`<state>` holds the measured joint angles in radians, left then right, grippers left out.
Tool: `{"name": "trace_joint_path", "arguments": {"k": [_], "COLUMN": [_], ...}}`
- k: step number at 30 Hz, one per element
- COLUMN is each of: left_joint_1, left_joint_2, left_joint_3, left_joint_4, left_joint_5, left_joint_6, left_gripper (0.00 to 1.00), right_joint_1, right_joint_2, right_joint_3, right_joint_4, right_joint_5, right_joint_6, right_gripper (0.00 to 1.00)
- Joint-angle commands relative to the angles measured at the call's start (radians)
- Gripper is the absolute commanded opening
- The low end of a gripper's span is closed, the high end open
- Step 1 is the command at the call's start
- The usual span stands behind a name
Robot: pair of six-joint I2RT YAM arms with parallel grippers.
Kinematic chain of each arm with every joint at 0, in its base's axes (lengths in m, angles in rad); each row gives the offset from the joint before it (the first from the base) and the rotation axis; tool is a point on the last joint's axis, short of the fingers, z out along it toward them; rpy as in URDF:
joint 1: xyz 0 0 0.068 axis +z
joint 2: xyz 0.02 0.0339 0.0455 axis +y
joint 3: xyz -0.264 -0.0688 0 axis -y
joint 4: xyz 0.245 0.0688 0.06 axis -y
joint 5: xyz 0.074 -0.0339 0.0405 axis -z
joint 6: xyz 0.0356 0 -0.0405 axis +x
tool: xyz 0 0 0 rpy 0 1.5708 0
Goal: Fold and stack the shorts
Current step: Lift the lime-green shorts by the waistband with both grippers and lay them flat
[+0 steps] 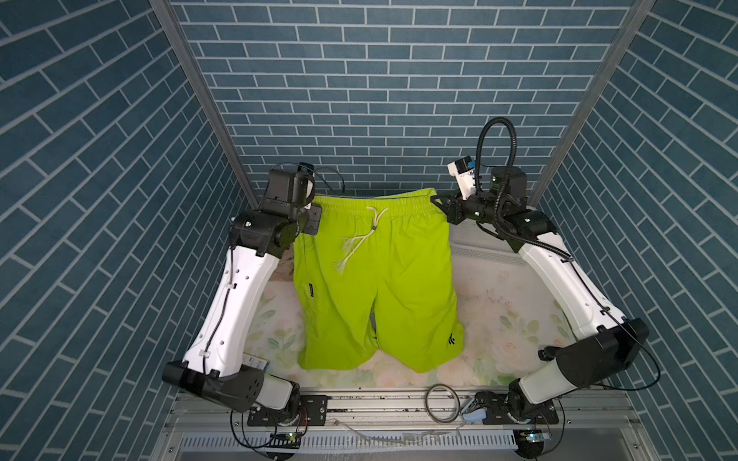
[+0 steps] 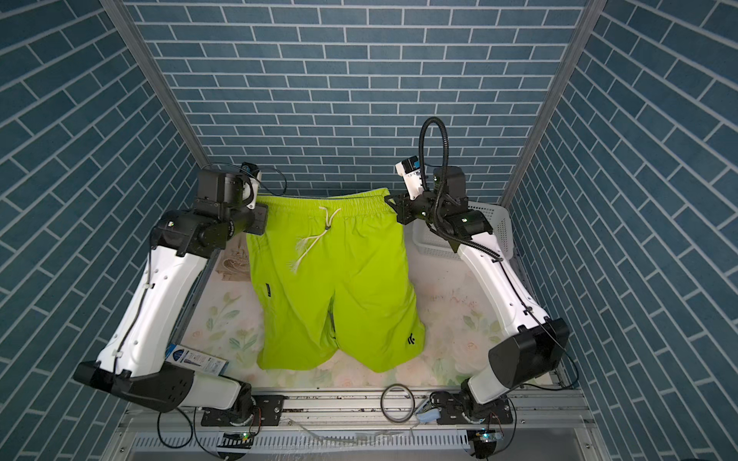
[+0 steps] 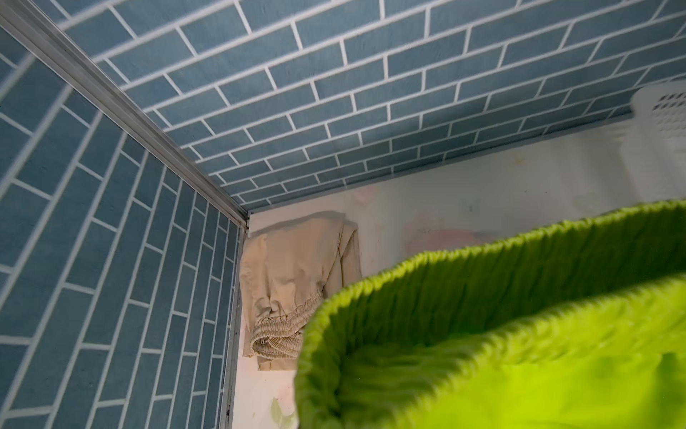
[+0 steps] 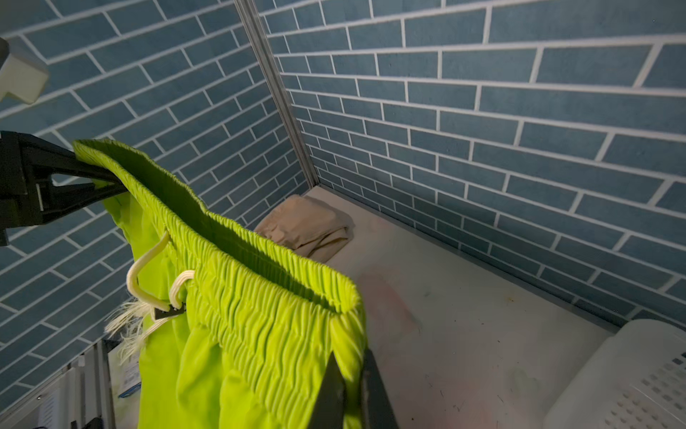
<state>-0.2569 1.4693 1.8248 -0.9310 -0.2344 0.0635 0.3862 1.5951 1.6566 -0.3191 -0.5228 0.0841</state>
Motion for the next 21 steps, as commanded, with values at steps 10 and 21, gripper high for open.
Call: {"name": "trace_joint_path", "arguments": {"k": [10,21], "left_joint_1": [0.179,0.201], "left_joint_2": [0.453,0.609], "left_joint_3": [-0.022,0.104], "left_joint_4": [0.389,0.349], "left_joint_5": [0.010,0.013], "left_joint_6": [0.042,0.021], "left_gripper": [0.00,0.89], "right_joint_1": [-0.107,-0.107], "right_joint_2": [0.541,0.763], "right_joint_3": [0.150,0.525], "right_joint_4": [0.399,0.040], "right_joint_5": [-0.037,-0.029], "right_joint_6": [-0.004,-0.077], "right_gripper": [0.00,0.46]}}
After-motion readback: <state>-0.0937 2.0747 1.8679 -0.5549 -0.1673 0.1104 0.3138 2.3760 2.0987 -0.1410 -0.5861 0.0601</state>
